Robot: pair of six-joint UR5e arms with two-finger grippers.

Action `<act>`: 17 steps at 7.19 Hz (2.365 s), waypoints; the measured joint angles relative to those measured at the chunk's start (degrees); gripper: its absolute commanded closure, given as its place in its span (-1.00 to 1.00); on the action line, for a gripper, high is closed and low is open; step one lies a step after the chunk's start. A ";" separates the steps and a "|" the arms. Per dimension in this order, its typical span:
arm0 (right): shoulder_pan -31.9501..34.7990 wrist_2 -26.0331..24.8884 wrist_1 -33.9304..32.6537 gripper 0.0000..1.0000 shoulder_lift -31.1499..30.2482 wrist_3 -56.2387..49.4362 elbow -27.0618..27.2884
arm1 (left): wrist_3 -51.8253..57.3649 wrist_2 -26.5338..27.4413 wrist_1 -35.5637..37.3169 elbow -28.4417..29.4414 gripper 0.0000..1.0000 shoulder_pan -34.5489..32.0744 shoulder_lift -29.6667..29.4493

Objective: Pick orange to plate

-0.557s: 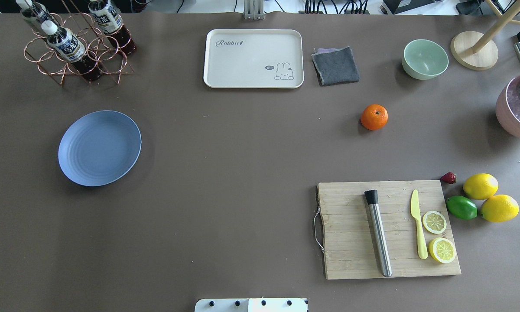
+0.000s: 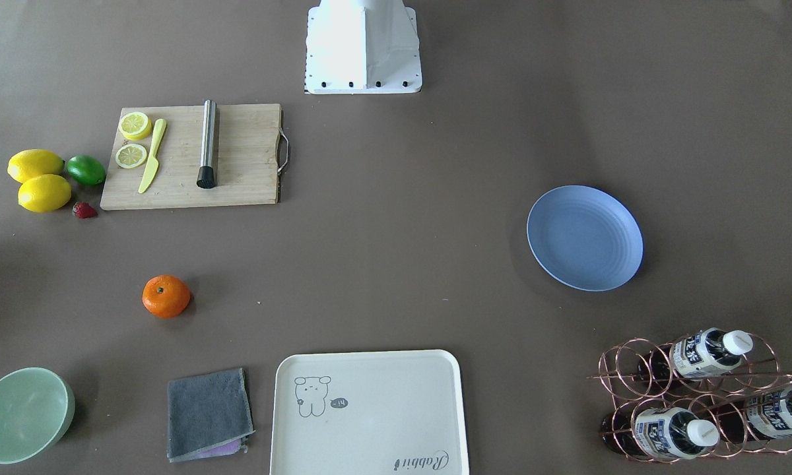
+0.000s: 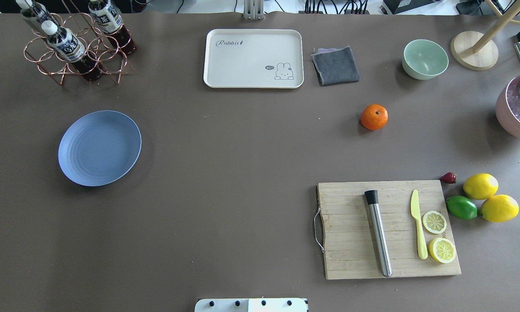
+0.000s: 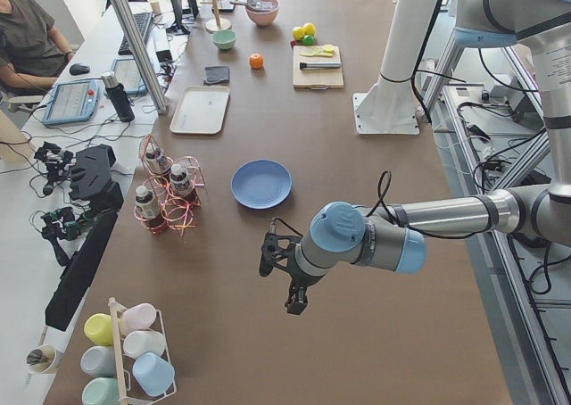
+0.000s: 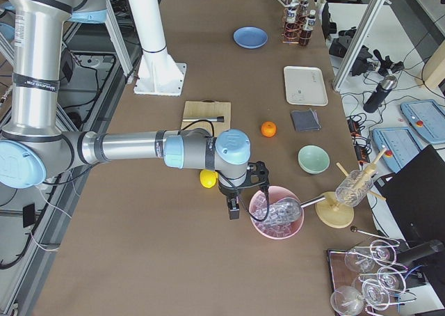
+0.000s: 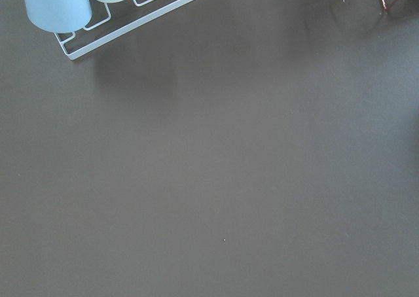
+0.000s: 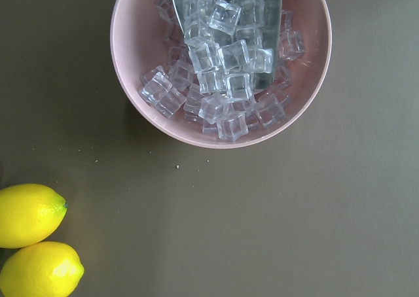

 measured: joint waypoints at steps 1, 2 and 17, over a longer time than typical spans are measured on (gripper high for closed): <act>-0.01 0.14 0.00 -1.00 0.02 0.00 0.01 | 0.01 -0.04 -0.12 0.01 -0.95 0.09 0.01; -0.02 0.22 0.01 -1.00 0.03 -0.01 0.08 | -0.03 -0.06 -0.16 0.12 -0.95 0.38 0.01; -0.72 2.27 -0.06 -1.00 -0.48 -0.43 -0.24 | -0.62 -0.08 -0.13 2.53 -0.95 1.37 0.02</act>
